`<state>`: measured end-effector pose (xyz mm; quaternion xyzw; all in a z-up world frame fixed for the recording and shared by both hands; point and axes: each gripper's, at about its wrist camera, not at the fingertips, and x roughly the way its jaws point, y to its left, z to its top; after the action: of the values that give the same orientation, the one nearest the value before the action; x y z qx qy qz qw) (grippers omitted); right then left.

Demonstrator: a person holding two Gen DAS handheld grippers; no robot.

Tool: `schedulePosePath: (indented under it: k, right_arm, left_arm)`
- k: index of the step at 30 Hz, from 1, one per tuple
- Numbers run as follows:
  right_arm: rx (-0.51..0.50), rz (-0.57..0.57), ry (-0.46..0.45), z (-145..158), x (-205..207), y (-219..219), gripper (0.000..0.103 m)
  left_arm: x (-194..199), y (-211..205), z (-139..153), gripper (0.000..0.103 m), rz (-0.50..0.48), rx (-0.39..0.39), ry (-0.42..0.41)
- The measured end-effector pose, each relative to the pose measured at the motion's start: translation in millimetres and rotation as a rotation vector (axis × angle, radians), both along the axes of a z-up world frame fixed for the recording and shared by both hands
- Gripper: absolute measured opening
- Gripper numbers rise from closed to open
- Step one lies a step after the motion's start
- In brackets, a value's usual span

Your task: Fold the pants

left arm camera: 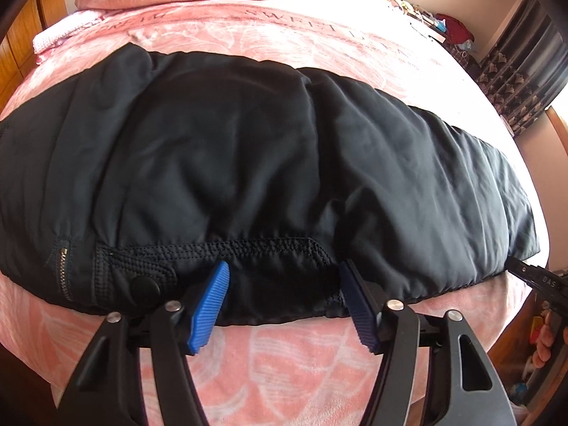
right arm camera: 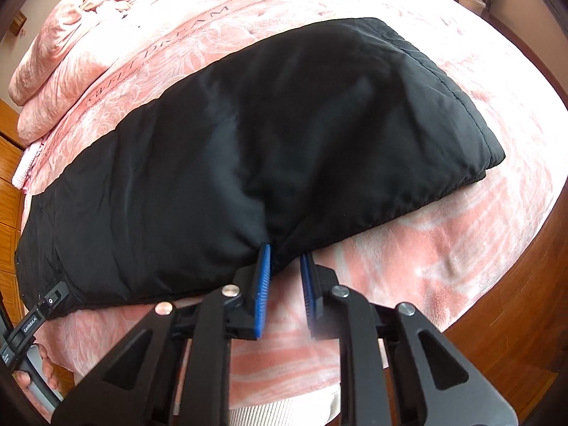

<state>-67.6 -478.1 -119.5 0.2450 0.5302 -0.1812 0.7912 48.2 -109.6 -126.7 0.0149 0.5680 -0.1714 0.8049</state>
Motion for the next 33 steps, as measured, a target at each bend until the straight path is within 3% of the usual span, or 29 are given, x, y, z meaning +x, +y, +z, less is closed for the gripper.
schedulePosePath:
  k: [3,5,7,11,15,24,29,32,33]
  right_arm:
    - [0.021,0.008,0.014,-5,-1,-2,0.016]
    - [0.045,0.0,-0.014,-4,-5,-5,0.023]
    - [0.091,-0.017,-0.07,1,-16,-12,0.038]
    - [0.125,-0.097,-0.112,9,-38,-33,0.038]
    - [0.19,-0.175,-0.132,1,-50,-58,0.038]
    - [0.286,-0.262,-0.195,-25,-46,-95,0.045]
    - [0.398,-0.344,-0.31,-34,-55,-112,0.041]
    - [0.372,-0.327,-0.305,-30,-53,-112,0.03]
    - [0.359,-0.312,-0.303,-27,-53,-110,0.021]
  left_arm:
    - [2,-2,-4,0.062,0.002,0.021,-0.003]
    - [1,-4,-5,0.062,-0.003,0.033,-0.009]
    - [0,-4,-2,0.062,-0.007,0.034,-0.008]
    - [-5,-3,10,0.059,-0.018,-0.008,0.016]
    - [-7,-11,18,0.059,-0.047,-0.007,-0.011]
    - [8,-23,-3,0.06,-0.033,0.006,0.029]
    - [5,-23,-4,0.062,-0.038,0.001,0.039]
    - [11,-19,-5,0.062,-0.038,-0.011,0.05]
    - [12,-19,-5,0.062,-0.041,-0.01,0.051]
